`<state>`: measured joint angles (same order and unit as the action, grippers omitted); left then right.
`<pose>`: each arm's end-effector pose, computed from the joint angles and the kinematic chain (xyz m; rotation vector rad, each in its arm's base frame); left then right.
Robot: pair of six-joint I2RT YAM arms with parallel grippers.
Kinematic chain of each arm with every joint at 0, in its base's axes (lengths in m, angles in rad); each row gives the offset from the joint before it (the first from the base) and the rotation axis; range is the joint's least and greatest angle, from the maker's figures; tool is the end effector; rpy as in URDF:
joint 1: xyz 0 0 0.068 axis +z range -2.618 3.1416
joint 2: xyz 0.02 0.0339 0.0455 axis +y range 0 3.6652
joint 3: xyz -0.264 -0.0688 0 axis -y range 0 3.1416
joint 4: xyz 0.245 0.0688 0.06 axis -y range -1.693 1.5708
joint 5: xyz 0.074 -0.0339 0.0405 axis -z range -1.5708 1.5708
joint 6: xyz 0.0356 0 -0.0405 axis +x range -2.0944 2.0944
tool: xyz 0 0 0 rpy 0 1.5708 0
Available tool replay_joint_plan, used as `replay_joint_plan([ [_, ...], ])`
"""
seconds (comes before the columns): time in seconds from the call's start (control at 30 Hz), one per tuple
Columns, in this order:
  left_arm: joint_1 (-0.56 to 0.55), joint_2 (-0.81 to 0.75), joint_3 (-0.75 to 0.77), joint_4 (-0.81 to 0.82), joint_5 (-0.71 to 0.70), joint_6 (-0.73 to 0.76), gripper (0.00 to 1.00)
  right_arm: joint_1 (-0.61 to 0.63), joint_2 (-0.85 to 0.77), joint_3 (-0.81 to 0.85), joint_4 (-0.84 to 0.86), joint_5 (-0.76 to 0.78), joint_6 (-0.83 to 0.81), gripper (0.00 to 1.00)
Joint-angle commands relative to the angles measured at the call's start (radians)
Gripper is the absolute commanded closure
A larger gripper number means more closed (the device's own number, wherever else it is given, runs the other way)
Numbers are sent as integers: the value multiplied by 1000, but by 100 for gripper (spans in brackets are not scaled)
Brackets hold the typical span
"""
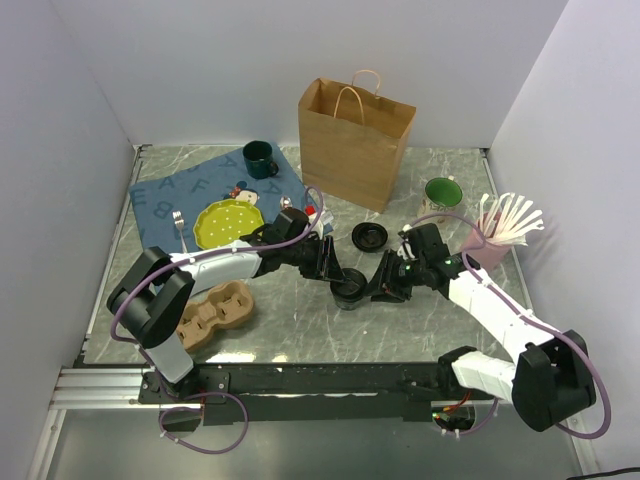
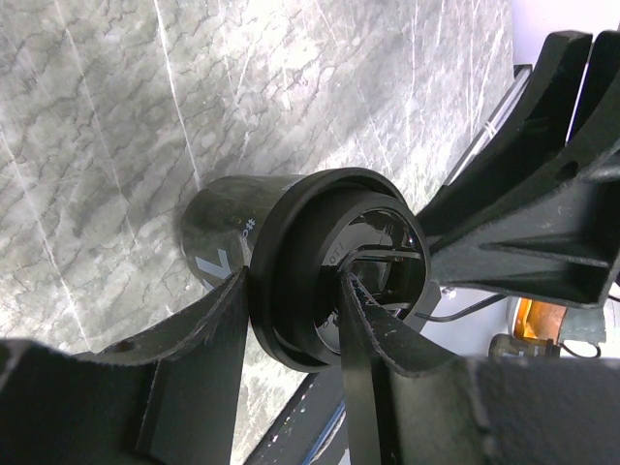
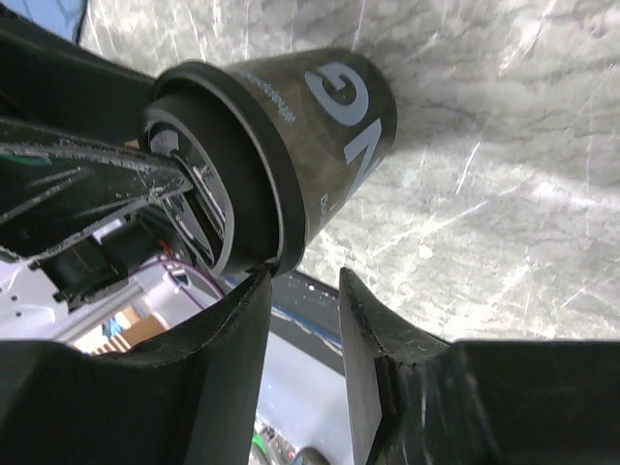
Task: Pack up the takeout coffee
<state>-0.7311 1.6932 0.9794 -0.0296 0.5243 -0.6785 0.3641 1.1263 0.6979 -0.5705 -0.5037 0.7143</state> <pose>0.2515 -0.2495 0.1895 0.3677 2.5433 -1.2476 0.1912 0.0913 0.2162 0.2720 2.7223 1.0142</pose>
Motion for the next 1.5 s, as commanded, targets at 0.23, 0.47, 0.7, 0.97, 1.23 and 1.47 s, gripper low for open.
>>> replay_joint_plan([
  [0.23, -27, 125, -82, -265, -242, 79, 61, 4, -11, -20, 116, 28, 20, 59],
  [0.47, -30, 134, -87, -262, -238, 77, 61, -1, 26, -61, 182, 57, 30, 64],
  [0.7, -30, 143, -87, -263, -237, 77, 61, -7, 18, -153, 267, 73, 37, 73],
  [0.97, -31, 160, -84, -271, -242, 79, 62, -25, 16, -316, 402, 67, 73, 85],
  [1.23, -31, 175, -77, -286, -250, 77, 62, -36, 36, -388, 465, 82, 65, 88],
  [1.47, -30, 187, -81, -293, -254, 76, 62, -37, 27, -481, 489, 133, 76, 87],
])
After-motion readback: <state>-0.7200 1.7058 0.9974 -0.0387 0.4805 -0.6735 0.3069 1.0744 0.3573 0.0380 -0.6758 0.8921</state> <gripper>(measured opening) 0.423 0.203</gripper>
